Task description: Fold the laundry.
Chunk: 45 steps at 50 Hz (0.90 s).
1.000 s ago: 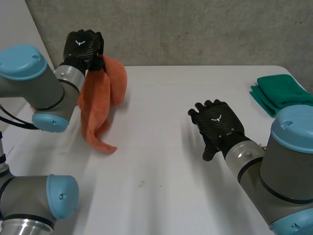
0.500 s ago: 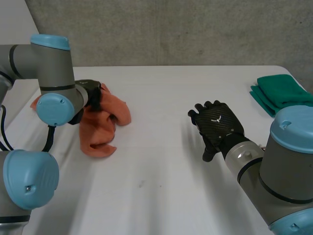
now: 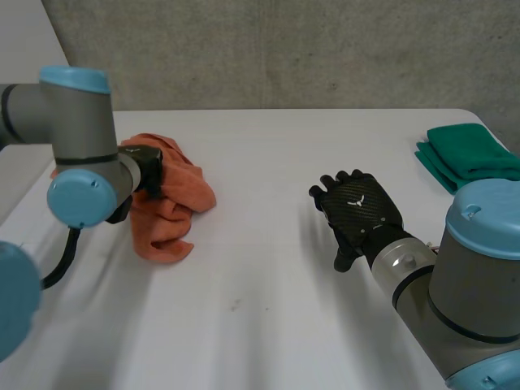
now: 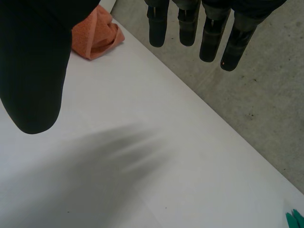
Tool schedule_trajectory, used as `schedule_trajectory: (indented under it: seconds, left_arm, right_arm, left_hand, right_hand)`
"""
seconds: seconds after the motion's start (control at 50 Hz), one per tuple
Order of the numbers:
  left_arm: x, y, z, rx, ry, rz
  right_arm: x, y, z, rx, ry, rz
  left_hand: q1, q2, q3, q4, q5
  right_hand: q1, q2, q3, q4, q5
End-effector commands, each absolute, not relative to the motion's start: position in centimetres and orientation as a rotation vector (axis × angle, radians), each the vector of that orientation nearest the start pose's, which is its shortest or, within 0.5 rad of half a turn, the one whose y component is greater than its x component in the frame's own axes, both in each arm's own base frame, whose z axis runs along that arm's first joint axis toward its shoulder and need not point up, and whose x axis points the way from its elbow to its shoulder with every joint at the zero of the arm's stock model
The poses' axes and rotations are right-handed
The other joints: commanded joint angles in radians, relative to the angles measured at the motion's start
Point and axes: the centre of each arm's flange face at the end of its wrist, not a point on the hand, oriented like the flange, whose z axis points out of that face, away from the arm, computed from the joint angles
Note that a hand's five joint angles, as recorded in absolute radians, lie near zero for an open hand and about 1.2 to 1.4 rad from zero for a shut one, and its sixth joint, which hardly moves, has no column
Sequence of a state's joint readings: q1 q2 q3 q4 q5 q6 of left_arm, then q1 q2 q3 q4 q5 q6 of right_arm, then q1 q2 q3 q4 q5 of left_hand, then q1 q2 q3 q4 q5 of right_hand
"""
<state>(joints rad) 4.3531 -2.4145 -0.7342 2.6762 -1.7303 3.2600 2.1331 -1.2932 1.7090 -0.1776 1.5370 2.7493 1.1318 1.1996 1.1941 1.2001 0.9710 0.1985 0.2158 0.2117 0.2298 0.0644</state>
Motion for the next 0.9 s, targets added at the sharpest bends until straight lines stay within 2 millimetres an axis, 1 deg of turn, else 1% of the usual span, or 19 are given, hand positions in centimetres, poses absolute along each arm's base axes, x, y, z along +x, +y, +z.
schedule_trajectory:
  seconds: [0.02,0.08,0.1,0.16,0.22,0.28,0.32,0.4,0.46,0.56,0.58,0.6,0.68,0.78,0.8,0.82,0.84,0.88,0.9]
  left_arm:
    - [-25.3,-30.7,22.2,0.806,1.973,-2.172]
    - [-26.0,-28.8,20.9,0.933,1.964,-2.116]
    - [-26.8,-27.7,20.3,0.989,1.977,-2.100]
    - [-27.7,-26.3,19.8,1.038,2.009,-2.093]
    - [-27.9,-25.3,19.1,1.048,2.070,-2.077]
    - [-28.8,-24.2,19.6,1.047,2.101,-2.133]
    - [-29.8,-23.3,20.1,1.060,2.109,-2.180]
    - [-33.1,-19.8,21.3,1.152,2.119,-2.311]
    - [-34.4,-18.2,21.4,1.182,2.116,-2.335]
    - [-36.7,-15.2,19.4,1.274,2.148,-2.294]
    - [-38.0,-12.9,18.3,1.366,2.160,-2.280]
    - [-38.6,-11.6,17.8,1.414,2.170,-2.276]
    - [-39.8,-8.6,16.5,1.511,2.240,-2.270]
    - [-40.9,-6.9,15.8,1.524,2.356,-2.280]
    - [-41.1,-6.7,15.6,1.527,2.367,-2.277]
    - [-41.2,-6.5,15.5,1.529,2.377,-2.276]
    - [-41.2,-6.4,15.5,1.524,2.386,-2.272]
    - [-41.1,-6.4,15.6,1.513,2.389,-2.259]
    - [-41.0,-6.5,15.6,1.506,2.389,-2.251]
  right_arm:
    - [29.0,-20.8,19.5,-1.117,2.091,-1.854]
    - [29.0,-20.8,19.5,-1.117,2.092,-1.852]
    - [29.0,-20.8,19.5,-1.117,2.092,-1.852]
    - [28.9,-21.1,19.8,-1.105,2.094,-1.865]
    - [28.7,-21.4,20.2,-1.088,2.094,-1.886]
    - [28.7,-21.6,20.5,-1.076,2.086,-1.903]
    - [28.2,-22.3,20.9,-1.051,2.098,-1.931]
    - [26.4,-24.7,21.5,-0.974,2.155,-1.988]
    - [25.5,-26.0,22.0,-0.933,2.175,-2.022]
    - [24.4,-27.3,22.4,-0.886,2.201,-2.060]
    - [23.8,-27.9,22.5,-0.869,2.218,-2.070]
    - [23.6,-28.1,22.6,-0.861,2.223,-2.076]
    - [22.7,-28.9,22.7,-0.831,2.248,-2.095]
    - [22.7,-29.0,22.8,-0.826,2.245,-2.101]
    - [22.7,-28.9,22.8,-0.828,2.245,-2.098]
    - [22.7,-28.9,22.7,-0.828,2.246,-2.093]
    - [22.8,-28.8,22.7,-0.830,2.245,-2.093]
    - [22.9,-28.6,22.6,-0.832,2.246,-2.082]
    - [22.9,-28.6,22.6,-0.831,2.249,-2.078]
  left_hand:
    - [0.264,0.197,0.202,0.196,0.251]
    - [0.264,0.197,0.202,0.196,0.251]
    - [0.264,0.197,0.202,0.196,0.251]
    - [0.264,0.197,0.202,0.196,0.251]
    - [0.264,0.197,0.202,0.196,0.251]
    - [0.264,0.197,0.202,0.196,0.251]
    - [0.264,0.197,0.202,0.196,0.251]
    - [0.264,0.197,0.202,0.196,0.251]
    - [0.264,0.197,0.202,0.196,0.251]
    - [0.264,0.197,0.202,0.196,0.251]
    - [0.264,0.197,0.202,0.196,0.251]
    - [0.264,0.197,0.202,0.196,0.251]
    - [0.264,0.197,0.202,0.196,0.251]
    - [0.264,0.197,0.202,0.196,0.251]
    - [0.233,0.165,0.171,0.165,0.219]
    - [0.035,-0.033,-0.027,-0.033,0.021]
    - [-0.432,-0.500,-0.494,-0.500,-0.446]
    - [-0.846,-0.914,-0.908,-0.914,-0.860]
    - [-0.957,-1.025,-1.020,-1.026,-0.971]
  right_hand:
    - [-0.024,-0.041,-0.037,-0.055,-0.064]
    - [-0.024,-0.041,-0.037,-0.055,-0.064]
    - [-0.024,-0.041,-0.037,-0.055,-0.064]
    - [-0.024,-0.041,-0.037,-0.055,-0.064]
    - [-0.024,-0.041,-0.037,-0.055,-0.064]
    - [-0.024,-0.041,-0.037,-0.055,-0.064]
    - [-0.024,-0.041,-0.037,-0.055,-0.064]
    - [-0.024,-0.041,-0.037,-0.055,-0.064]
    - [-0.024,-0.041,-0.037,-0.055,-0.064]
    - [-0.024,-0.041,-0.037,-0.055,-0.064]
    - [-0.024,-0.041,-0.037,-0.055,-0.064]
    - [-0.024,-0.041,-0.037,-0.055,-0.064]
    - [-0.024,-0.041,-0.037,-0.055,-0.064]
    - [-0.024,-0.041,-0.037,-0.055,-0.064]
    - [-0.024,-0.041,-0.037,-0.055,-0.064]
    - [-0.024,-0.041,-0.037,-0.055,-0.064]
    - [-0.024,-0.041,-0.037,-0.055,-0.064]
    - [-0.024,-0.041,-0.037,-0.055,-0.064]
    - [-0.024,-0.041,-0.037,-0.055,-0.064]
